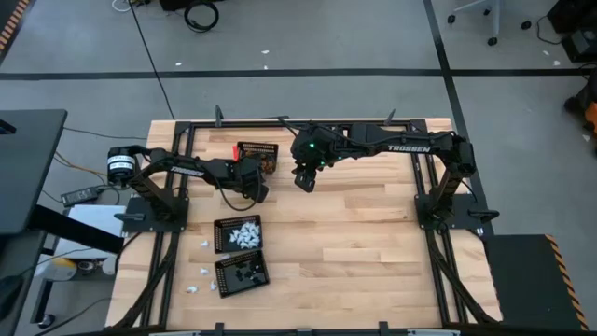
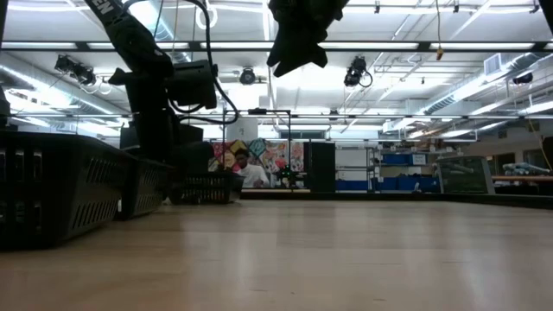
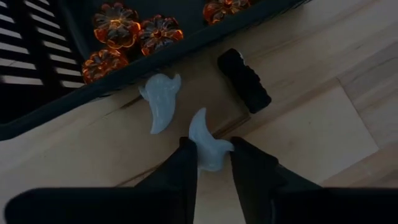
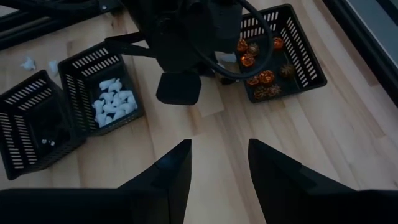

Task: Sort Halloween decoration
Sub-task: Put the white toy into the middle black bin

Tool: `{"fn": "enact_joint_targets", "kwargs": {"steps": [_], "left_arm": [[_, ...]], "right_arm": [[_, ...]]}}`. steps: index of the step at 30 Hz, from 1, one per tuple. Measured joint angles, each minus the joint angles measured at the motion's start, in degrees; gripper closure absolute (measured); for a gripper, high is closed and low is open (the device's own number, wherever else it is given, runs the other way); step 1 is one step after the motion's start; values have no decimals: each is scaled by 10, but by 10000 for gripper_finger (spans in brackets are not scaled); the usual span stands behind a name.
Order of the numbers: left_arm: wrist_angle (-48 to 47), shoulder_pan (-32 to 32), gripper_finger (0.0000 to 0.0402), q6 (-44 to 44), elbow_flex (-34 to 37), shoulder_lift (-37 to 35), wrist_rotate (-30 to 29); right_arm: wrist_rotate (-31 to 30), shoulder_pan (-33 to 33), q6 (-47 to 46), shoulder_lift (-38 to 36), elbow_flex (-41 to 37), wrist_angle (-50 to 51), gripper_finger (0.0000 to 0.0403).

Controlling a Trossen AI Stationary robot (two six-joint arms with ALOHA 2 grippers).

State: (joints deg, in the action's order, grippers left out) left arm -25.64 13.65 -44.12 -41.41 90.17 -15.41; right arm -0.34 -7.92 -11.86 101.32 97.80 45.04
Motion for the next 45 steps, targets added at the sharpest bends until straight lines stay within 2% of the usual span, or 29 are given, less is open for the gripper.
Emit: {"fn": "enact_joint_targets", "kwargs": {"steps": [11,18,26,35,41,45], "left_arm": [[-12,-3,324,28,3,-21,16],[-16,-8,330,119,4,-75,103],[-15,-14,370,186,3,-144,212],[-37,-14,395,198,2,-180,238],[-50,-31,375,199,2,-193,222],[-32,-79,376,189,9,-243,165]], "right_arm": [[0,0,-4,0,0,7,241],[0,0,-4,0,0,33,241],[0,6,-14,0,0,35,241],[-7,16,-12,-1,-4,25,241],[80,24,25,0,-127,-162,241],[126,41,50,0,-244,-353,241]]}}
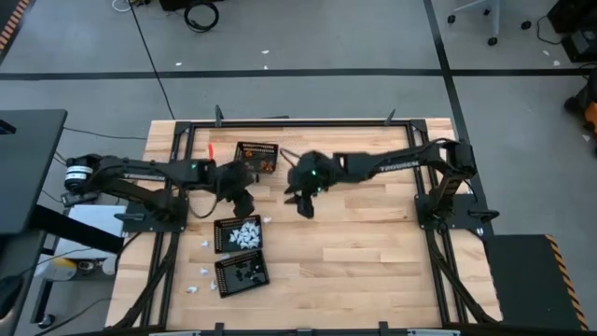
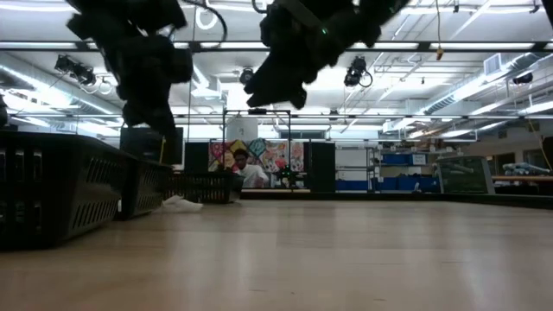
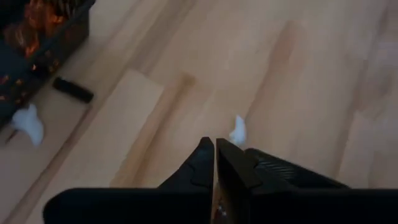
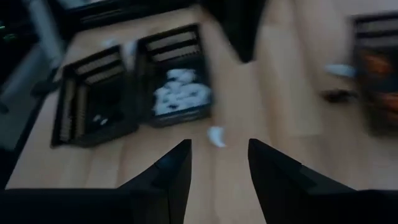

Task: Sort Halloween decoration
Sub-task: Put the white toy into the middle black bin

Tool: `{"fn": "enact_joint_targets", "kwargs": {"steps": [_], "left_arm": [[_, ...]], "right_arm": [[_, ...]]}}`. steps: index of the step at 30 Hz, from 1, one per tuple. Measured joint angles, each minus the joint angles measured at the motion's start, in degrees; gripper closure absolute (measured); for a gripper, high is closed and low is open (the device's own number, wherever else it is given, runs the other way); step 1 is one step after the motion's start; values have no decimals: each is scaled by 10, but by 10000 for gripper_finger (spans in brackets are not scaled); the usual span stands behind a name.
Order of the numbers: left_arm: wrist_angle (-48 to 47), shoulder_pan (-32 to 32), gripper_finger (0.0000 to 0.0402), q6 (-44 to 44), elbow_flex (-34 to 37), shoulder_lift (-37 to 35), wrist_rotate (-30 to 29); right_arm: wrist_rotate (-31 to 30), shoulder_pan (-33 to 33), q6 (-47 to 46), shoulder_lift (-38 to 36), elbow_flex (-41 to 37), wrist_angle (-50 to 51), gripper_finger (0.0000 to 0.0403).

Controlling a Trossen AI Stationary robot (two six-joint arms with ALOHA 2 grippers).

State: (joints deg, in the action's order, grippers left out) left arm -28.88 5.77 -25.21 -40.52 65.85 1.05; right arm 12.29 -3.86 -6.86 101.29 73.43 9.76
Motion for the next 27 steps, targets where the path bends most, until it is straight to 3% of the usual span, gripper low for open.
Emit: {"fn": "enact_joint_targets", "kwargs": {"steps": [7,17,27], "left_arm": [[74,-41,383,-72,64,-97,-15],[59,-53,384,-133,72,-200,-45],[34,-54,384,-183,72,-276,-53]], "right_arm": [[13,27,75,37,-143,-291,224],[-1,32,57,189,-88,-382,158],[-6,33,85,272,-25,-410,153]]}}
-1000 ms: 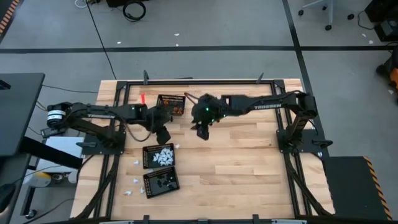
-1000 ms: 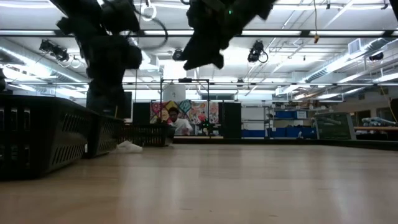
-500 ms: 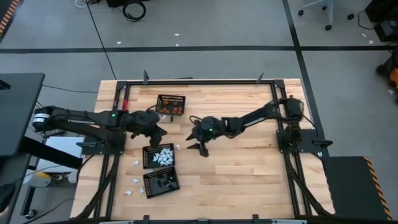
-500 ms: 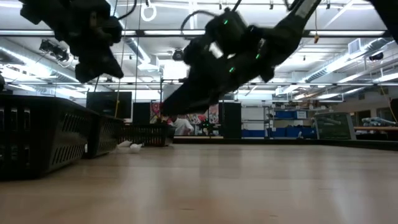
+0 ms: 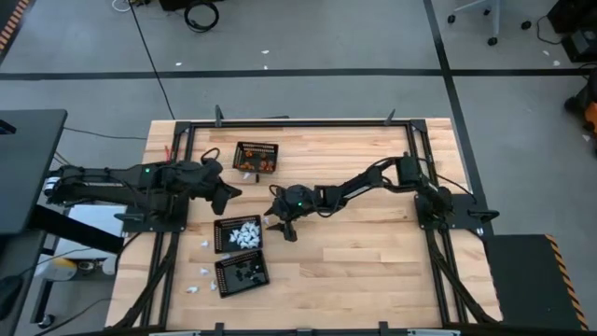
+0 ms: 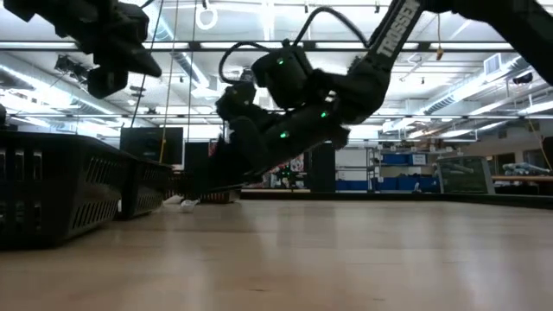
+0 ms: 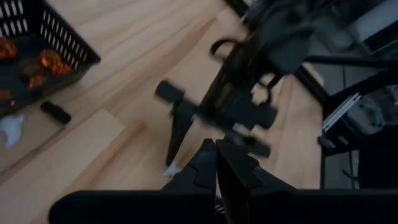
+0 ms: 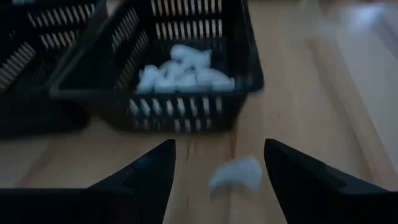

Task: Sort Halloween decoration
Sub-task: Put the white toy into the middle black bin

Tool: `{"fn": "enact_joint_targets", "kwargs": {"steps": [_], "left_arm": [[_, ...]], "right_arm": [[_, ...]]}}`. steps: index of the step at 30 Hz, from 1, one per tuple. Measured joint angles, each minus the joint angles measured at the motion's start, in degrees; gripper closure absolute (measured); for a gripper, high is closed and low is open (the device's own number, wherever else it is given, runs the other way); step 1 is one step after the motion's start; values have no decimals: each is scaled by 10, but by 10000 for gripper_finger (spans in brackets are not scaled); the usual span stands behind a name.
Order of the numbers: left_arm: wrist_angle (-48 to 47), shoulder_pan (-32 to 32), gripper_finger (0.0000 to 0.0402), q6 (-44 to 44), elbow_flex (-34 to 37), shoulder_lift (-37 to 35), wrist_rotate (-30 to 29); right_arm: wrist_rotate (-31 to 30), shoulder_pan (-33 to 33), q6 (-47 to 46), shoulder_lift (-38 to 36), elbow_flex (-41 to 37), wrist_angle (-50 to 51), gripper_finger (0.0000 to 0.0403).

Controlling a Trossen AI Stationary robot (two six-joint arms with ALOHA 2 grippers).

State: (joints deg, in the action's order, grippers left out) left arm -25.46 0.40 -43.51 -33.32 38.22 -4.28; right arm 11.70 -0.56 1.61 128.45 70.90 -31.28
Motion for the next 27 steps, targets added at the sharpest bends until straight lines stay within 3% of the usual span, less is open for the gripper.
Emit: {"fn": "enact_joint_targets", "kwargs": {"steps": [10,13,21,27], "left_arm": [[-10,0,384,-15,0,-30,-6],[-13,1,384,-22,0,-38,-6],[-15,1,384,-29,0,-43,-6],[-15,1,384,-29,0,-43,-6]], "right_arm": [[-6,0,20,46,9,-33,163],[-11,1,24,54,9,-35,191],[-11,0,15,58,9,-36,313],[-11,0,-3,51,7,-32,328]]}}
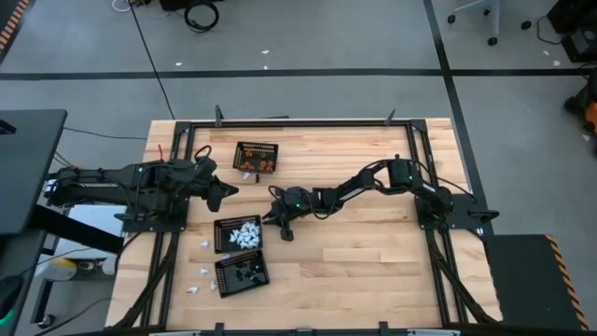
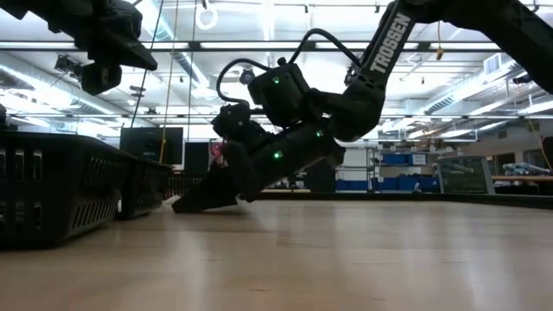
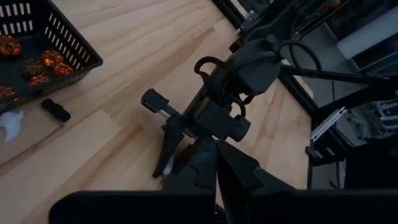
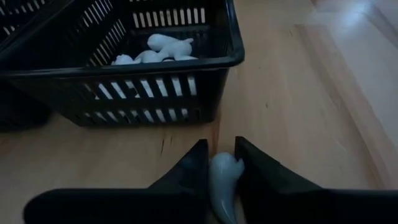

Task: Sort Halloween decoration
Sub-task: Put the white toy into the middle black bin

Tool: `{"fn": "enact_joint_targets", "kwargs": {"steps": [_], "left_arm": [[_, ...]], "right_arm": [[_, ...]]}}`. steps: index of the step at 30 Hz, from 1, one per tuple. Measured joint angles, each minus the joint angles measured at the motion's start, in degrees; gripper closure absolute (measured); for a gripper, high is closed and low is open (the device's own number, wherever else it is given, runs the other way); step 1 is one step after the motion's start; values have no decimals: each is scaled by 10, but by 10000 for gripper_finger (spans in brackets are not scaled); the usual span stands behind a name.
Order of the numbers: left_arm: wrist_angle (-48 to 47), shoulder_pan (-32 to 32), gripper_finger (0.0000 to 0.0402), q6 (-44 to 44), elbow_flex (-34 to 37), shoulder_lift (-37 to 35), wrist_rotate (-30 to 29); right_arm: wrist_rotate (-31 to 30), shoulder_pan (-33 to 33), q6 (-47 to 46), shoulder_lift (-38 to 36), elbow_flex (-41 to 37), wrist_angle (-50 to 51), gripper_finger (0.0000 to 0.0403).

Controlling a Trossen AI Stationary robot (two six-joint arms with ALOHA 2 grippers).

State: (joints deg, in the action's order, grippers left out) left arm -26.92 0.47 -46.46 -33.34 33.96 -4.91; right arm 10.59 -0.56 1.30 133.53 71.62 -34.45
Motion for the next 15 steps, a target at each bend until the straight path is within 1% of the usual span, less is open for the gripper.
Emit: {"fn": "enact_joint_targets", "kwargs": {"steps": [9,15], "left_arm": [[0,0,384,8,0,0,0],[-8,0,384,8,0,0,0]], "right_arm": [[1,0,2,-19,-1,32,328],[11,-1,7,-41,-2,82,328]]}}
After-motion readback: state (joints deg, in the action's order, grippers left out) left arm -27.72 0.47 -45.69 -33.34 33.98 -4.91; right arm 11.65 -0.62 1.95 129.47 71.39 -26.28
